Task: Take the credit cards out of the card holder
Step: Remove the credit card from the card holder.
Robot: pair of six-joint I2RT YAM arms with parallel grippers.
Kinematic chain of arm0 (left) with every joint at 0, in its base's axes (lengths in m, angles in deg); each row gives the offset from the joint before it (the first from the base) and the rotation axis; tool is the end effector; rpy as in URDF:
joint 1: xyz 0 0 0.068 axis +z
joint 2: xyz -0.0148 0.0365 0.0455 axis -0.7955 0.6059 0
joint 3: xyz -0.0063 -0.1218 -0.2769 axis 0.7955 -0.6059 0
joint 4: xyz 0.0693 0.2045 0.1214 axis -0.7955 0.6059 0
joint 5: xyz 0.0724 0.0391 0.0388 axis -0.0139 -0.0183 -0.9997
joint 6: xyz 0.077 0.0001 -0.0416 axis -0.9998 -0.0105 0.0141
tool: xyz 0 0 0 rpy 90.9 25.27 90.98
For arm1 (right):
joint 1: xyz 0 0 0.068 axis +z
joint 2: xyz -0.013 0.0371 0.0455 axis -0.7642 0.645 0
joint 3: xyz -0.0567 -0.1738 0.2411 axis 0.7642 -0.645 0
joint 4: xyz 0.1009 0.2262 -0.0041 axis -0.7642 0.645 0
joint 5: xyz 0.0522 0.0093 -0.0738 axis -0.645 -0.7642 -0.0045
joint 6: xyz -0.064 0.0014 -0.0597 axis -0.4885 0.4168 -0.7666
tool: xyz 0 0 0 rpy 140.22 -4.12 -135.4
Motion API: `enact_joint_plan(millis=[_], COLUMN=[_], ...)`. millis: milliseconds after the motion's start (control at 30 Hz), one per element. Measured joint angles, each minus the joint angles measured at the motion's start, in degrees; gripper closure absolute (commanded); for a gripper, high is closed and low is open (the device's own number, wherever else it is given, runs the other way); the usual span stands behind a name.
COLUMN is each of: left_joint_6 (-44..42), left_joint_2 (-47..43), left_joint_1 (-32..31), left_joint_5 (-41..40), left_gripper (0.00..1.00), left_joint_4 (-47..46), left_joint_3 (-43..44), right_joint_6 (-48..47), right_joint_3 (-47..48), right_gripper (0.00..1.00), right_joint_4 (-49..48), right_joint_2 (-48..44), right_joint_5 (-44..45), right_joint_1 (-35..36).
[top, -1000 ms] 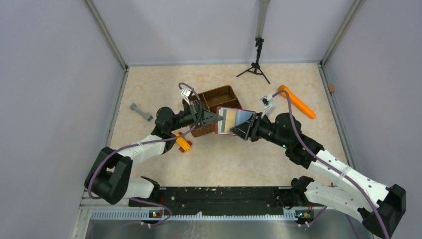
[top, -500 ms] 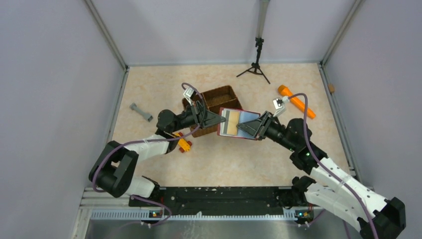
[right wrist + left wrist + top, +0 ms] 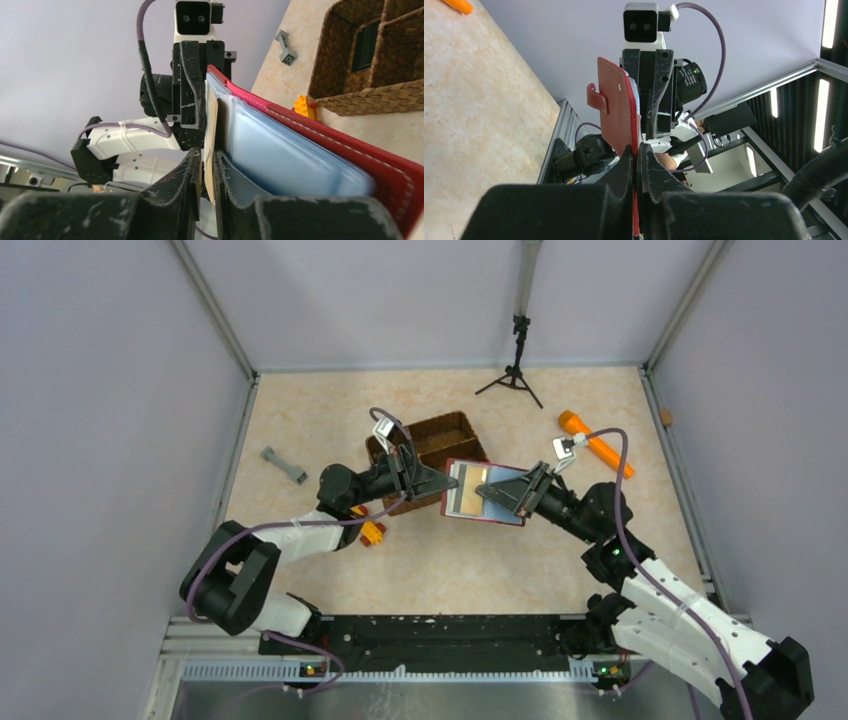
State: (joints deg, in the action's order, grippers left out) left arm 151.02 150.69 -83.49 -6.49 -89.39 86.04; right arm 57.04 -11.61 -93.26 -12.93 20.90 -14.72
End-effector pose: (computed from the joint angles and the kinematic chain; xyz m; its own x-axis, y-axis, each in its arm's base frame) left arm 0.2186 -0.1947 0.3223 -0.8899 -0.2814 -0.3590 0.4166 -0.1809 -0.8909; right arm 0.1374 0.1275 0.3244 -0.6966 0.5475 -0.4637 -0.4187 0.2146 0.8824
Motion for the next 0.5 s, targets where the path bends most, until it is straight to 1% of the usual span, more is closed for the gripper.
enact_joint_plan(millis=[67,167,233,400,467,500], left_joint_6=[0.13,0.15,0.15,0.15,0.22,0.39], left_joint_2=[0.48,0.59,0.59,0.59,0.59,0.59], left_joint_1=[-0.57,-0.83,-0.87,-1.16,-1.25,-1.29], left_joint_5=[-0.02,-0.02,0.0,0.02,-0.07,-0.17], left_gripper=[1.0,1.0,1.0,1.0,1.0,1.0], left_joint_4=[-0.04,-0.04,-0.15,-0.37,-0.5,-0.66], left_joint_3=[0.0,0.0,0.0,0.0,0.0,0.0], right_joint_6=[0.74,1.33,1.9,2.91,3.23,3.37], right_joint_3=[0.0,-0.07,-0.11,-0.9,-1.09,-1.11], right_gripper=[0.82,0.85,0.85,0.7,0.64,0.64], right_joint_4=[-1.09,-2.16,-2.45,-3.04,-3.37,-3.45], right_joint_2=[0.63,1.22,1.29,0.42,-0.39,-0.79], right_joint_5=[-0.7,-1.33,-1.53,-1.51,-1.57,-1.55], right_joint_1=[0.0,-0.02,-0.04,-0.13,-0.15,-0.17])
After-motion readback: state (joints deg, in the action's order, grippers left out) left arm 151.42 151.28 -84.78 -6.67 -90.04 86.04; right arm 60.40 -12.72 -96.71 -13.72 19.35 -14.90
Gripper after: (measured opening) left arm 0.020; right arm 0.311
